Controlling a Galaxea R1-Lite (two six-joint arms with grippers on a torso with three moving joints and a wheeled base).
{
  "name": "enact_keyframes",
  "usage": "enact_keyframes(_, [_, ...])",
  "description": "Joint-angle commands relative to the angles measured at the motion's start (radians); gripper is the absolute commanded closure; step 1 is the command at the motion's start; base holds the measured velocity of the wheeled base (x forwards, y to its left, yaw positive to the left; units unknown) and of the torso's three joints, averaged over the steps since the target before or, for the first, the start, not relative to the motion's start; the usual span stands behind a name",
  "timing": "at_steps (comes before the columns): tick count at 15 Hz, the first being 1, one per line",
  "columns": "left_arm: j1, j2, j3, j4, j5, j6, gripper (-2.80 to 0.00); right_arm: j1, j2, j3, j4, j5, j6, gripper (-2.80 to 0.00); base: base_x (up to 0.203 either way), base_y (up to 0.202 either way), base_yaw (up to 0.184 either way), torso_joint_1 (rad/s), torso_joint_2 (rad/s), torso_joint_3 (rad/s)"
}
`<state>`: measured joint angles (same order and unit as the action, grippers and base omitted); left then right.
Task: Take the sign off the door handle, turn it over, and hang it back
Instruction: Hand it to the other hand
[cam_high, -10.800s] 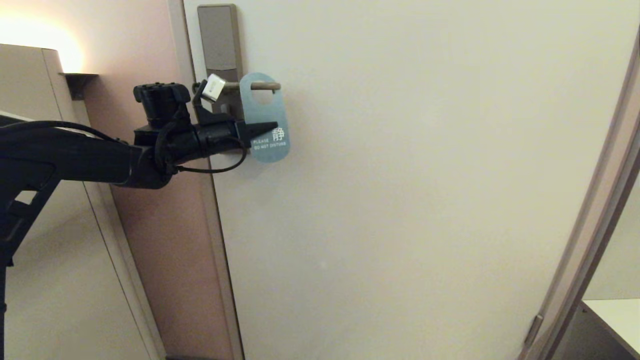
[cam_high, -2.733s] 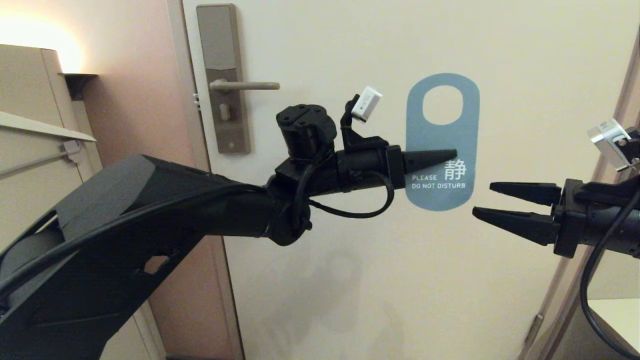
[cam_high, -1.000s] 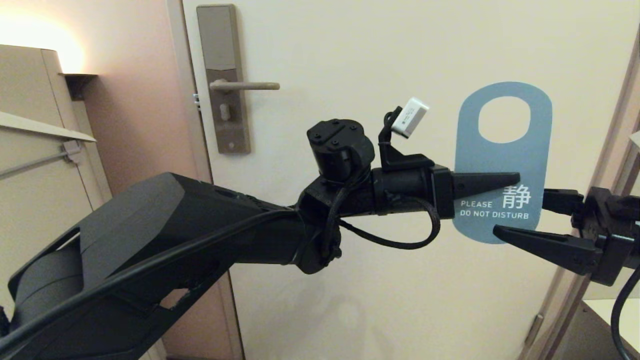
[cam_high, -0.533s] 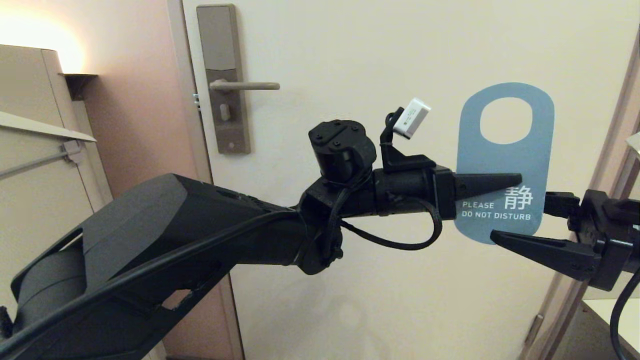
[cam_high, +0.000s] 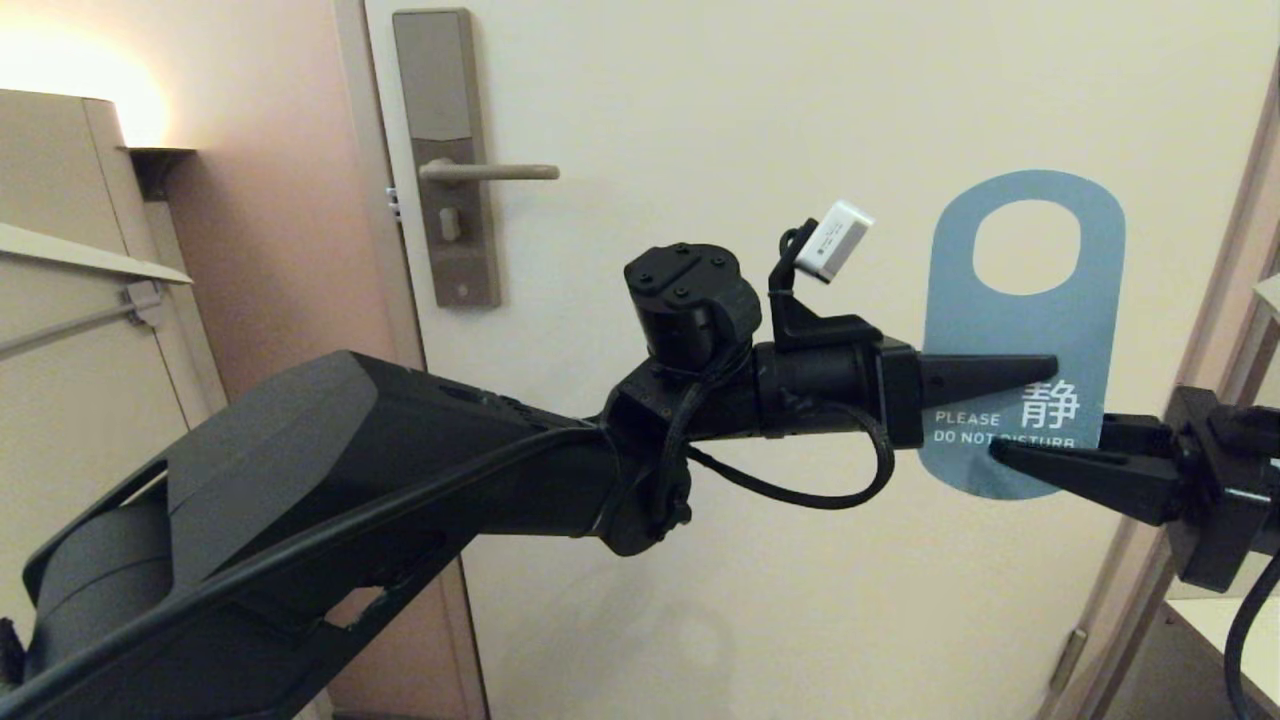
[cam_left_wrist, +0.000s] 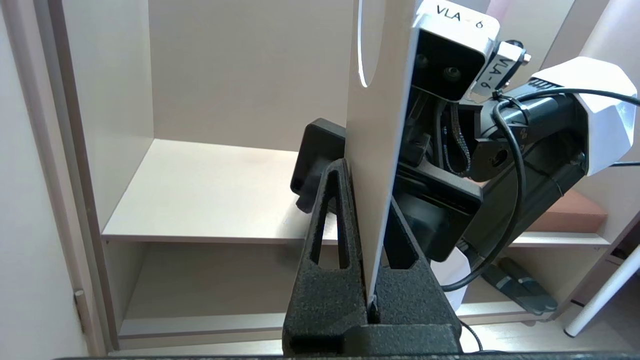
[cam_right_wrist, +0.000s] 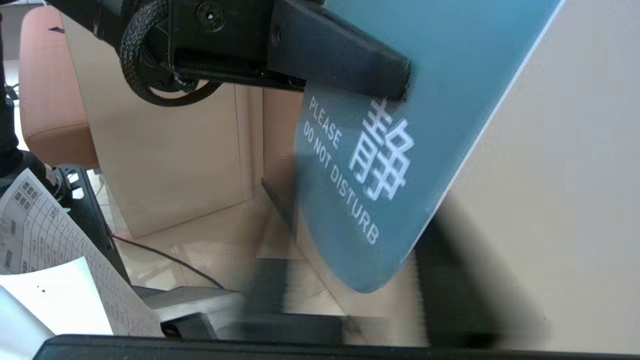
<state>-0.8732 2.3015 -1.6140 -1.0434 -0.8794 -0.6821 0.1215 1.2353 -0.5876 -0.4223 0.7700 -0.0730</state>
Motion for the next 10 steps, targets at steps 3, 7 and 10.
enact_keyframes(3, [-0.003, -0.001, 0.0, -0.007, -0.004, -0.001, 0.0, 0.001, -0.011, 0.009, -0.003, 0.005, -0.001, 0.0, 0.0, 0.0, 0.0, 0.0, 0.0, 0.0])
enact_keyframes(7, [-0.004, 0.015, 0.002, -0.064, -0.007, -0.01, 0.0, 0.001, -0.018, 0.022, -0.003, 0.005, -0.001, 0.0, 0.0, 0.0, 0.0, 0.0, 0.0, 0.0])
enact_keyframes(10, [-0.003, 0.015, 0.002, -0.067, -0.012, -0.008, 0.0, 0.0, -0.02, 0.031, -0.003, 0.005, -0.001, 0.0, 0.0, 0.0, 0.0, 0.0, 0.0, 0.0])
